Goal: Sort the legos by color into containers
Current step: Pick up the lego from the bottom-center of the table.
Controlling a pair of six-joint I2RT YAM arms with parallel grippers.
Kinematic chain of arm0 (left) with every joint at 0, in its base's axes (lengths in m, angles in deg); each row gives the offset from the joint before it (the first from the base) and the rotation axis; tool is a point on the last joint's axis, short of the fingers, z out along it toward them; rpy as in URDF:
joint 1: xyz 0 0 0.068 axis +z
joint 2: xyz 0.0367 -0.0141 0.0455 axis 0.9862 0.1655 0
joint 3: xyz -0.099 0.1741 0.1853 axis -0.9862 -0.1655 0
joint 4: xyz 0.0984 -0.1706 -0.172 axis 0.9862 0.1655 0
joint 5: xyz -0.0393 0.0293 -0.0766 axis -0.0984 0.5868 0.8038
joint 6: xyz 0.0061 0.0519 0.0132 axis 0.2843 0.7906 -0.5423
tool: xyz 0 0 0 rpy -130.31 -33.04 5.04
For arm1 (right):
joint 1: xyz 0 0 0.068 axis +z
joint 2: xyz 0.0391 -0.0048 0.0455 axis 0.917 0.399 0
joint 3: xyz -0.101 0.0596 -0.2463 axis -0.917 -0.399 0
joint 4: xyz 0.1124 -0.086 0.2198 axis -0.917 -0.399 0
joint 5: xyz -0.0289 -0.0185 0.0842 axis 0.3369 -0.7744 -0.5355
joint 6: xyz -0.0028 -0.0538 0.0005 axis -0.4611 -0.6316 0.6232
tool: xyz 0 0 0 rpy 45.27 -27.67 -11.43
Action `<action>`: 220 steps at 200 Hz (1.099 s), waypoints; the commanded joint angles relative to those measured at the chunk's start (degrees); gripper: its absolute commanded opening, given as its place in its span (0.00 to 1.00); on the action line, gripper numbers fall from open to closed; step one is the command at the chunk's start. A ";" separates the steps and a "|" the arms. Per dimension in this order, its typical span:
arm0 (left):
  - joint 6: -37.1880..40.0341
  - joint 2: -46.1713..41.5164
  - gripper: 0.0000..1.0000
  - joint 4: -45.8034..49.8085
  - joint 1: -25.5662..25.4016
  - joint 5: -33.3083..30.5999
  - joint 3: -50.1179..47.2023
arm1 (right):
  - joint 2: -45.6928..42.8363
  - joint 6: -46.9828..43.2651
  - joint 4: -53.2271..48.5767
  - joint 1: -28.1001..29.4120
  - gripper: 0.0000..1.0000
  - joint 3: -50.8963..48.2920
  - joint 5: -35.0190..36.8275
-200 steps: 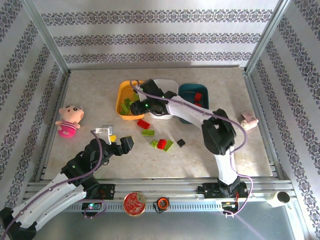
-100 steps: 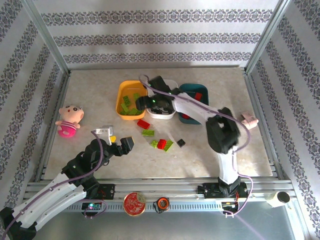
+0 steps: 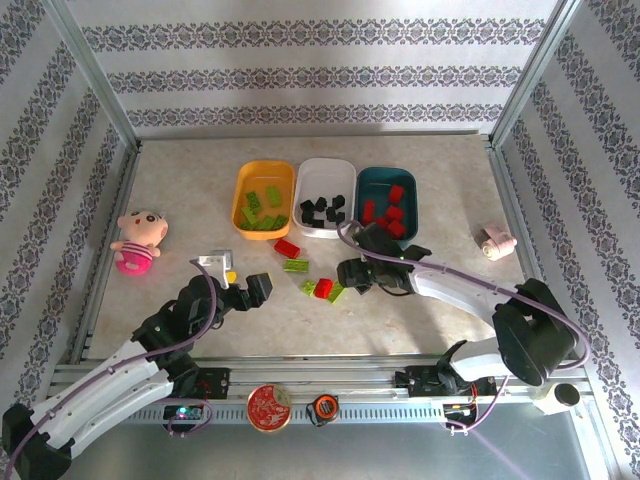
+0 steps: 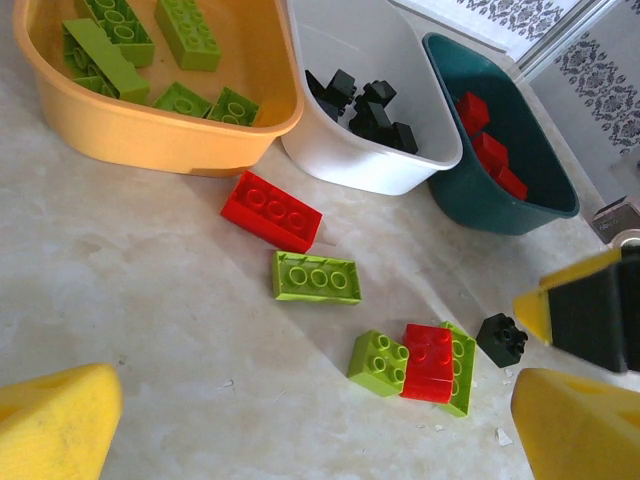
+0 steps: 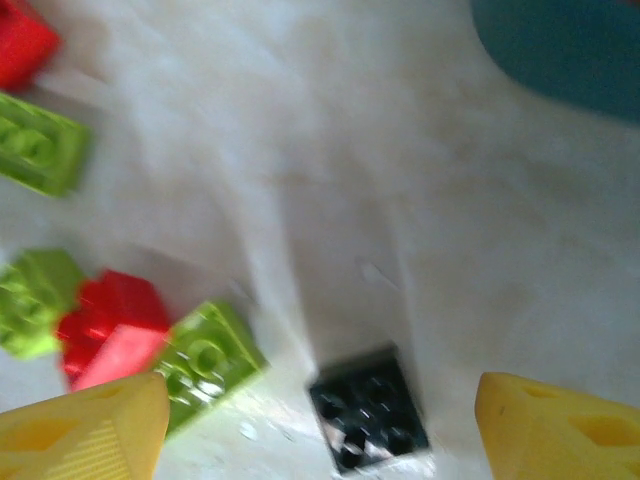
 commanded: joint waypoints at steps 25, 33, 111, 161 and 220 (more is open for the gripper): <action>-0.24 1.20 1.00 -4.22 0.98 1.07 -1.25 | 3.38 -0.20 0.47 1.16 0.77 -0.54 0.54; -0.25 1.25 1.00 -4.08 1.01 1.10 -1.16 | 3.90 -0.29 0.43 1.42 0.75 -0.47 0.48; -0.65 1.16 1.00 -3.61 1.01 1.03 -1.26 | 8.90 -0.74 0.86 2.27 0.61 -0.25 1.97; 0.29 1.16 1.00 -3.24 1.01 1.42 -0.94 | 7.00 -3.06 1.92 2.33 0.40 0.17 0.85; 0.35 2.25 1.00 -3.64 0.99 2.33 -0.91 | 4.01 -7.61 2.31 1.32 0.32 10.90 -1.84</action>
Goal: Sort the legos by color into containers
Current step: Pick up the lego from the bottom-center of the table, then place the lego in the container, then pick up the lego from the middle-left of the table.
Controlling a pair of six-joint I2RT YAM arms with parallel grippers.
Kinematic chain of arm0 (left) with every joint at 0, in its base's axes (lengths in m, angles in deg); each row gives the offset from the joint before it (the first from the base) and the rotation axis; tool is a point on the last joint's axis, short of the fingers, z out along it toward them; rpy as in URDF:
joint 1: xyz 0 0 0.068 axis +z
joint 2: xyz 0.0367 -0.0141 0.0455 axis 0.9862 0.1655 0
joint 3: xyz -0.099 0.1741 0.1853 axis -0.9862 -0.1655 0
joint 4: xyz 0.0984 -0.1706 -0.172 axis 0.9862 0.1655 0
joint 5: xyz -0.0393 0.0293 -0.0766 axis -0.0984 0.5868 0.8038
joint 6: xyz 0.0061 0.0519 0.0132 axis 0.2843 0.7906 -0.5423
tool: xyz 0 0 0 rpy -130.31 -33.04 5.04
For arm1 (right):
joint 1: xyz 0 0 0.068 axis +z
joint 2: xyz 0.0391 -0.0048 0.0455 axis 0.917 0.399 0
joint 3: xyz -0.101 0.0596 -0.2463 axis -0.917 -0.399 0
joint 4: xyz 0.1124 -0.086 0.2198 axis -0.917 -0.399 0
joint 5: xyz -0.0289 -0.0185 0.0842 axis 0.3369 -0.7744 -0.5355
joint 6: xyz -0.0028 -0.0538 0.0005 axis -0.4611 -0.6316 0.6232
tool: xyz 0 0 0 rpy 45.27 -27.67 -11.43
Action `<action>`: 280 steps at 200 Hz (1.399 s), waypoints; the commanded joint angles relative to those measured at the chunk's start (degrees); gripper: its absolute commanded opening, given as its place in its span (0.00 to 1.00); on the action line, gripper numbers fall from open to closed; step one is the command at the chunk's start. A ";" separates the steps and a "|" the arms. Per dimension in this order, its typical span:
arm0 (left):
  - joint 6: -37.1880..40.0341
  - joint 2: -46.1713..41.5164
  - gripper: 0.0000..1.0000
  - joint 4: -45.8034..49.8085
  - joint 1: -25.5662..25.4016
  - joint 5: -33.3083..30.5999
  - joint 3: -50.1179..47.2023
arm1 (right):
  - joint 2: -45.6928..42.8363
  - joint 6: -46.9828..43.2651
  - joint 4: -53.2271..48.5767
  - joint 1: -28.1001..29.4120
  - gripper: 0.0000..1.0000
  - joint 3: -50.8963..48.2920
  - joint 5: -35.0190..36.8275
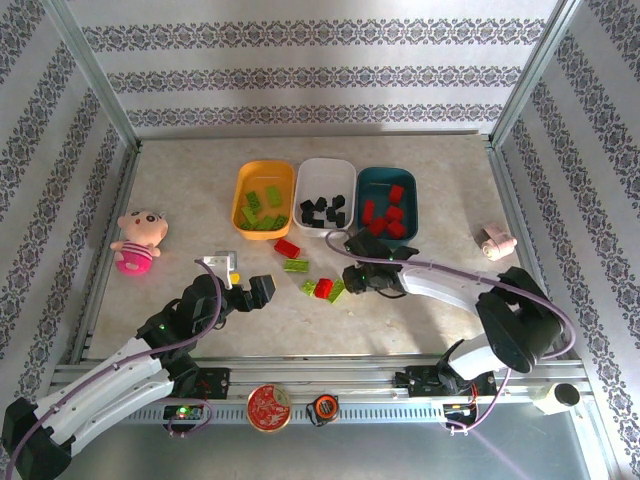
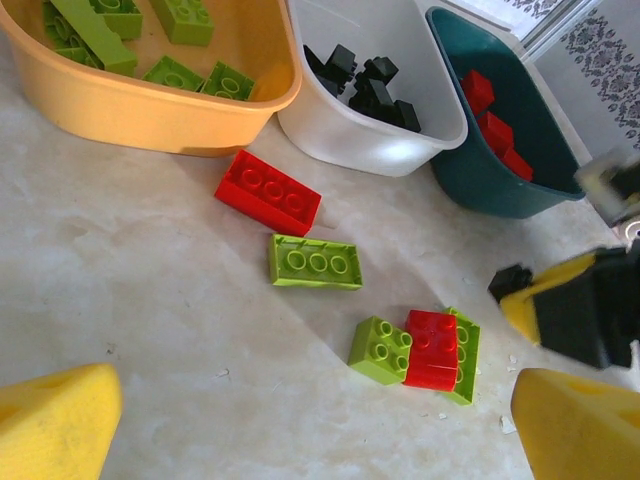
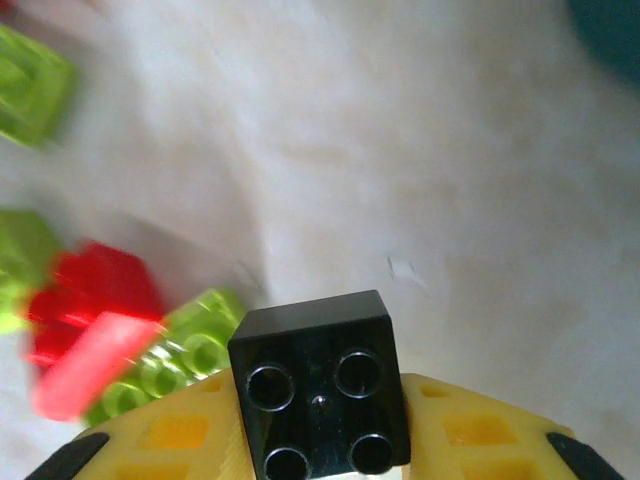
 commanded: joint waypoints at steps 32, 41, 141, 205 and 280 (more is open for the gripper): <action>-0.28 0.80 1.00 -4.83 0.96 3.05 -1.50 | 8.76 -5.01 2.41 -2.33 0.32 17.89 -0.15; -0.35 0.96 1.00 -4.69 1.01 3.40 -1.45 | 11.96 -5.21 2.64 -3.34 0.31 20.99 -0.17; 5.72 16.12 0.98 -1.68 0.92 9.80 6.44 | 27.85 -3.27 -0.11 -8.72 0.68 39.27 -1.14; 9.24 37.89 0.92 -7.95 -2.05 13.48 16.17 | 12.44 -0.59 6.78 -8.54 0.68 18.52 -1.65; 13.98 55.11 0.75 -5.73 -9.28 11.90 26.88 | -1.67 2.24 10.71 -9.15 0.68 0.90 -1.34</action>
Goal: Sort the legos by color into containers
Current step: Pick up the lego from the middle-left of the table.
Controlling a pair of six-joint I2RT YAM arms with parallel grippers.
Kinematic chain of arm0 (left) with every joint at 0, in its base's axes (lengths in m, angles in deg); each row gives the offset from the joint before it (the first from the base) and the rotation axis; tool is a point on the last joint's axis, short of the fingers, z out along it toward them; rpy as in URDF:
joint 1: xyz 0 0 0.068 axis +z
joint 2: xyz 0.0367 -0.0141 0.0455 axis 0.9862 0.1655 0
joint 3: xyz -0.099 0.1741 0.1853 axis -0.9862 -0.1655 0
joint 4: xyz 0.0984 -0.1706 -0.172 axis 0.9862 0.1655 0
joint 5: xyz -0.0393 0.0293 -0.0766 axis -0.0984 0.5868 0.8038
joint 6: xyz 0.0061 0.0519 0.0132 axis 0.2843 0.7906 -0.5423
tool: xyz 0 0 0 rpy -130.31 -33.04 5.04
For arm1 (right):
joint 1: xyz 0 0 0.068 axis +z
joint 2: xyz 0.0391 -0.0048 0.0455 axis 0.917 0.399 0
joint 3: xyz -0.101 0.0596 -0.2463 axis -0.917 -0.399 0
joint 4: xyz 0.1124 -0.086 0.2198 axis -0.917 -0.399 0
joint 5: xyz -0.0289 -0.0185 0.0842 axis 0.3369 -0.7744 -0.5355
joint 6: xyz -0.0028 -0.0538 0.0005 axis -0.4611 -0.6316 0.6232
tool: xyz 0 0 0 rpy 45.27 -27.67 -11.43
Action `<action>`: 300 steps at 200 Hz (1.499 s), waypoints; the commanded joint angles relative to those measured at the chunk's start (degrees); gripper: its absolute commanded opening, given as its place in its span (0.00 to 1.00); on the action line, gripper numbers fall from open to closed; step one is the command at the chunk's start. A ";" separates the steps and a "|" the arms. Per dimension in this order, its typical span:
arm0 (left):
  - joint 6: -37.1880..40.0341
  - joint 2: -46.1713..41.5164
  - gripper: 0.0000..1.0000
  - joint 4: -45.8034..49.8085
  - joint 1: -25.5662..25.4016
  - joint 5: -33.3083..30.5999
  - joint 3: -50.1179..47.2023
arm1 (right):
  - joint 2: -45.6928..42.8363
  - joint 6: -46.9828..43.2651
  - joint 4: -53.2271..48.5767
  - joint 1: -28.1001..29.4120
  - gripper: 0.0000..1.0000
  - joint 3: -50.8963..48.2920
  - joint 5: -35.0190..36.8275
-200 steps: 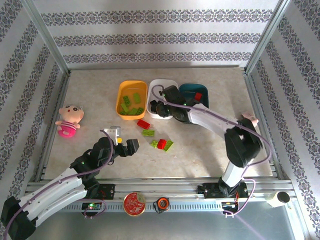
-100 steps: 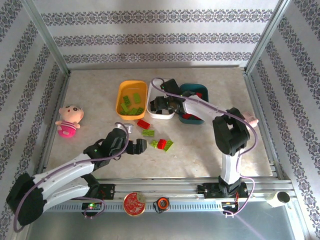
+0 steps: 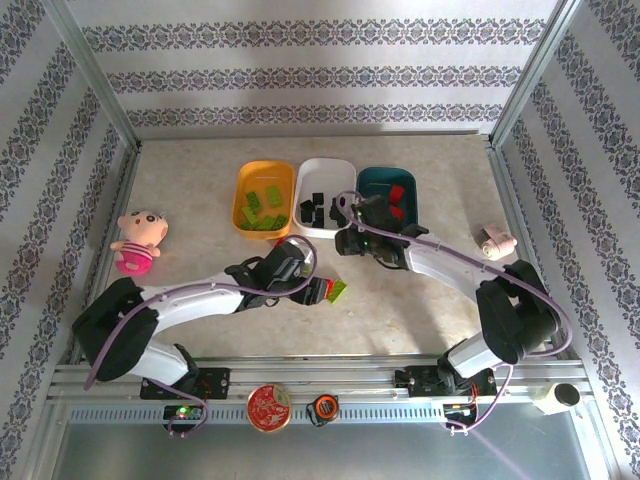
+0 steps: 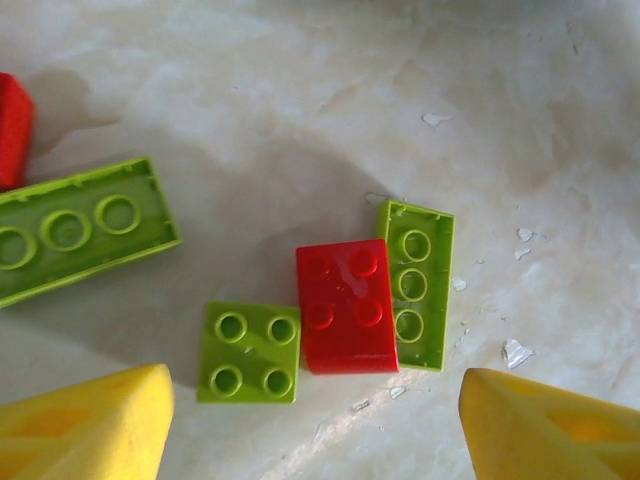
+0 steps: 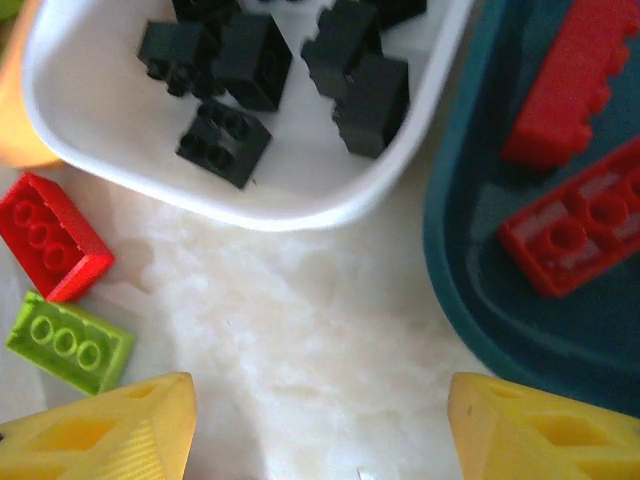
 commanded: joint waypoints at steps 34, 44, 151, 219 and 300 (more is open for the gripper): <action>5.70 9.41 0.75 2.09 -3.29 -2.47 8.34 | -9.52 2.26 2.13 -1.04 0.68 -8.15 0.49; 6.11 10.74 0.75 2.59 -3.24 -2.99 9.50 | -11.12 2.44 1.91 -1.21 0.68 -9.36 0.49; 6.08 17.30 0.61 7.45 -1.89 -1.70 11.73 | -17.86 2.83 1.50 -1.58 0.68 -13.52 0.84; 5.52 17.13 0.56 7.44 -1.89 -0.39 11.11 | -18.89 2.94 1.53 -2.08 0.68 -13.98 1.13; 5.29 13.64 0.38 7.71 -1.88 -0.13 12.05 | -23.91 3.75 0.85 -5.39 0.68 -15.36 1.56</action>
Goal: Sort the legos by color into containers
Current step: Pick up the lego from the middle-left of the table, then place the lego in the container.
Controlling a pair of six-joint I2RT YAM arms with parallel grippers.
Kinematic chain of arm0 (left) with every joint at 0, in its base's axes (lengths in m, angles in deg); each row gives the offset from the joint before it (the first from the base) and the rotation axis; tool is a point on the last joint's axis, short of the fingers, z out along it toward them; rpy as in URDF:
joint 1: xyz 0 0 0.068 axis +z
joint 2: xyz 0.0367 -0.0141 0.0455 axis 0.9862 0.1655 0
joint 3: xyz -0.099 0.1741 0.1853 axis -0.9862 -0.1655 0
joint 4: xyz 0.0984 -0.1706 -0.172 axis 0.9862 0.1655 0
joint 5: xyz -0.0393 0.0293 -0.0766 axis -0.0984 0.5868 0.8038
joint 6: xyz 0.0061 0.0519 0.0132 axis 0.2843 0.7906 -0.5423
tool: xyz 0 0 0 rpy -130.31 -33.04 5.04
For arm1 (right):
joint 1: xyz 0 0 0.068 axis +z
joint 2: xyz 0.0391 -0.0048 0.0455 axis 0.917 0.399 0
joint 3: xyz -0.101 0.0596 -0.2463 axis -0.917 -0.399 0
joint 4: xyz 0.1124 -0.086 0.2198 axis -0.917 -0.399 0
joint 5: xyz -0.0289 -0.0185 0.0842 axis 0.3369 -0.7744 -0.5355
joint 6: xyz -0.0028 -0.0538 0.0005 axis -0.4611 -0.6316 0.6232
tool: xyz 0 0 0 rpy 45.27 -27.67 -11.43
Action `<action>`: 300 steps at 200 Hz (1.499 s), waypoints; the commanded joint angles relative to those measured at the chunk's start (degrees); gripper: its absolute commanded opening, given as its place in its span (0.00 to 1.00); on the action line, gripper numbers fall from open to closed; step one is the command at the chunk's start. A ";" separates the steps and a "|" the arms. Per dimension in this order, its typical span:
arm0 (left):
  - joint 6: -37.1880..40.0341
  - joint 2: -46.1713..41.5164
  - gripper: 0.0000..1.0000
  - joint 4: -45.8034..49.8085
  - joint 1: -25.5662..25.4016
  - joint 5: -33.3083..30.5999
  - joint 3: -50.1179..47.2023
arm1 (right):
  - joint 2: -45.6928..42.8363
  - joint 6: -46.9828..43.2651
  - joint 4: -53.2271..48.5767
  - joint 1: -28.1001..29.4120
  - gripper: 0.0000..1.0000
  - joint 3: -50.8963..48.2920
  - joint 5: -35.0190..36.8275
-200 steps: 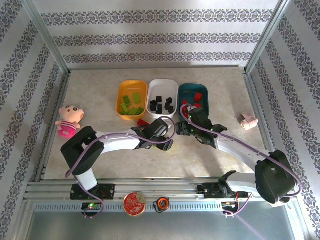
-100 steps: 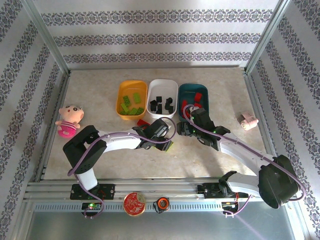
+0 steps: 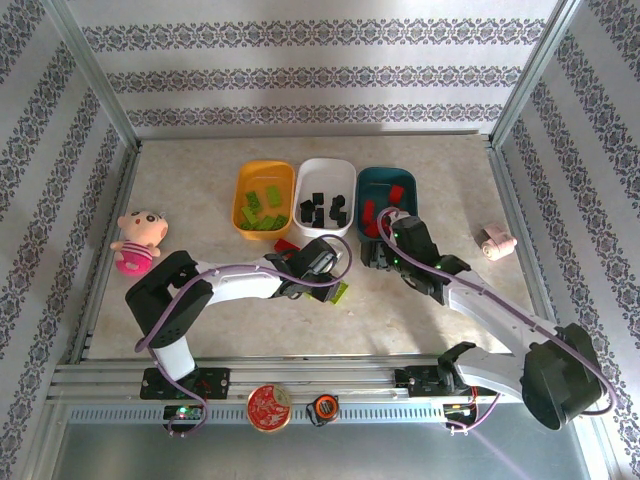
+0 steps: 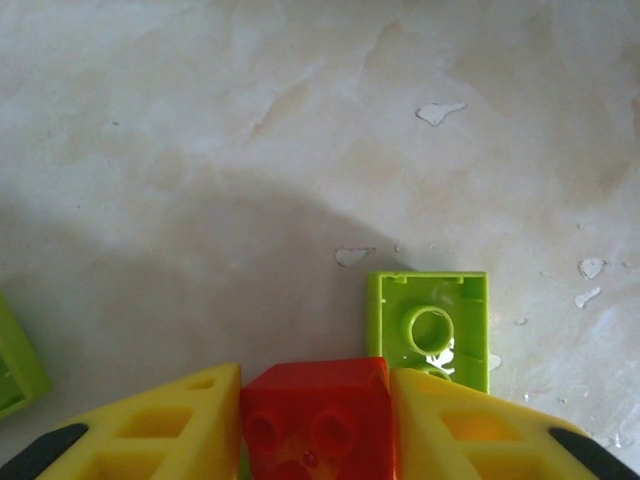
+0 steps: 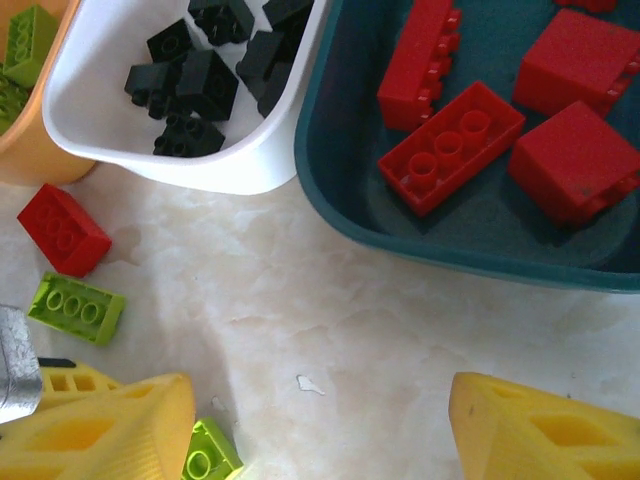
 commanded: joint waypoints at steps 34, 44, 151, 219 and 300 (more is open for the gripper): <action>-0.16 -4.76 0.35 3.83 0.47 2.15 2.64 | -6.20 2.58 -0.89 -2.97 0.68 -2.78 1.25; 0.33 -4.39 0.35 4.09 0.60 2.08 4.58 | -7.63 2.96 -0.99 -3.48 0.68 -3.53 1.26; 1.58 18.37 0.32 4.47 7.93 7.15 40.95 | -15.35 4.11 -4.13 -5.42 0.69 -6.73 1.57; -4.28 29.30 0.60 5.89 9.78 10.66 57.54 | -17.47 3.33 -4.47 -5.34 0.76 -8.35 -2.71; -6.09 -8.61 0.87 -10.42 10.49 5.46 13.37 | -3.69 4.90 2.36 9.03 0.75 -6.00 -2.03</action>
